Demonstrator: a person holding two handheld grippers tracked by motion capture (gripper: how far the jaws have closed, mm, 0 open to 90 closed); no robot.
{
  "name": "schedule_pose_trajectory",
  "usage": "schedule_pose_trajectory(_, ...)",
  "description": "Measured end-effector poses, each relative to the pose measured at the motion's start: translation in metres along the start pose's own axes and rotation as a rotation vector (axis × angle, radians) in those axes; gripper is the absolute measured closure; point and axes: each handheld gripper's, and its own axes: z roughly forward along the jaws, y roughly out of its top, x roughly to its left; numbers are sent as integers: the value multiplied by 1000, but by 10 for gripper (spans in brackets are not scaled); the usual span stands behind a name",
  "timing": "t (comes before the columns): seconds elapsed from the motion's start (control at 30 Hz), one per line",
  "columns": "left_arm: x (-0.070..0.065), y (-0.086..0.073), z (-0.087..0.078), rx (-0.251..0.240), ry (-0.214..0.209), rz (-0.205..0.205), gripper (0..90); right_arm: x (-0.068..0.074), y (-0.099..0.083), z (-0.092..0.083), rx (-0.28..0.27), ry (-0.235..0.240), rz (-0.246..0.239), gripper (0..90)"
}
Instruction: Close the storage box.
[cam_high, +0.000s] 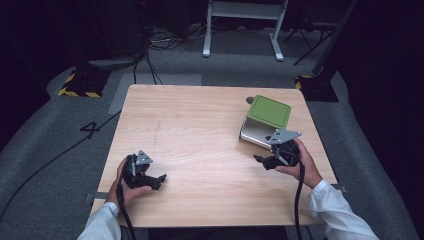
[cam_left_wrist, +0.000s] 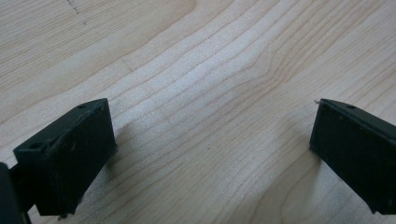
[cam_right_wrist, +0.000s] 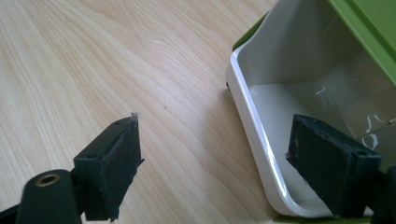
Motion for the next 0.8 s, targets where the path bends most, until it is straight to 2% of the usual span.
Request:
schedule_pose_trajectory(0.37, 0, 0, 0, 0, 1, 0, 2, 0, -20, -12, 12, -10, -10, 175)
schedule_pose_trajectory(0.73, 0, 0, 0, 0, 1, 0, 3, -10, -50, -25, 28, -14, 16, 175)
schedule_pose_trajectory(0.8, 0, 0, 0, -1, 3, -2, 3, -14, -61, -29, 45, -22, 31, 175)
